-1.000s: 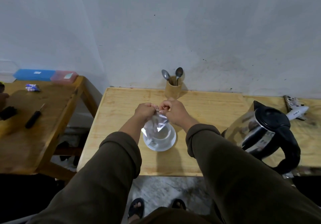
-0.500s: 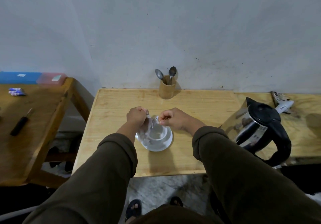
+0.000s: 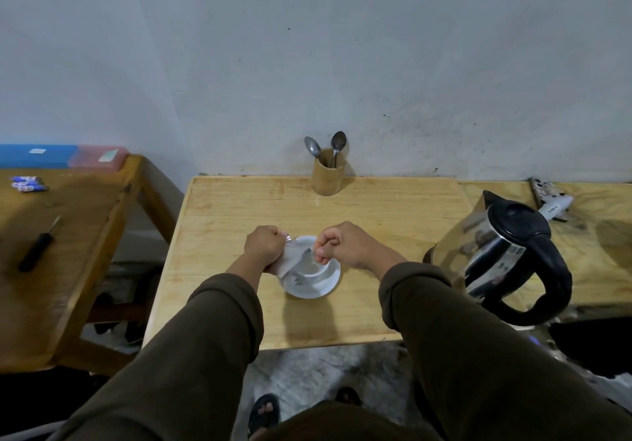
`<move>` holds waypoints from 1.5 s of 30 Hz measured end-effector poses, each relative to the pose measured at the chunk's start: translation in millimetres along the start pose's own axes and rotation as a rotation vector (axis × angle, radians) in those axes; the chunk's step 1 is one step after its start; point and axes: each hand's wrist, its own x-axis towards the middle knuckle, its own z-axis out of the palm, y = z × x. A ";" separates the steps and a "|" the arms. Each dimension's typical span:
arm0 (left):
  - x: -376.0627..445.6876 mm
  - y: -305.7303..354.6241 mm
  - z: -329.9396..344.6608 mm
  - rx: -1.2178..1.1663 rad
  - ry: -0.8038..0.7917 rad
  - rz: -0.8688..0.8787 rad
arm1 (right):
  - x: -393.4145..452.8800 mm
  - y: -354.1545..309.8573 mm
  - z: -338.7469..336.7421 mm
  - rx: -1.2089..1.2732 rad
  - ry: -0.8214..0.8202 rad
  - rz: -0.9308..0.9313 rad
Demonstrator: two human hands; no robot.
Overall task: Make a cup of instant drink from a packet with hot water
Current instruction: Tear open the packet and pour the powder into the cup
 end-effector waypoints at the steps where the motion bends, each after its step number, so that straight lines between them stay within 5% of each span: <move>1: -1.1 0.8 0.3 0.009 -0.006 -0.005 | -0.2 1.0 2.8 -0.010 0.023 0.006; 15: -6.1 39.4 3.9 0.381 -0.119 -0.150 | 4.7 15.6 22.5 -0.445 0.218 -0.076; 23: 13.8 44.8 1.8 0.062 -0.312 -0.253 | 5.3 25.3 13.1 -0.315 0.309 -0.030; 45: 17.7 28.5 1.0 -0.383 -0.313 -0.288 | 14.7 19.9 12.0 -0.207 0.260 0.097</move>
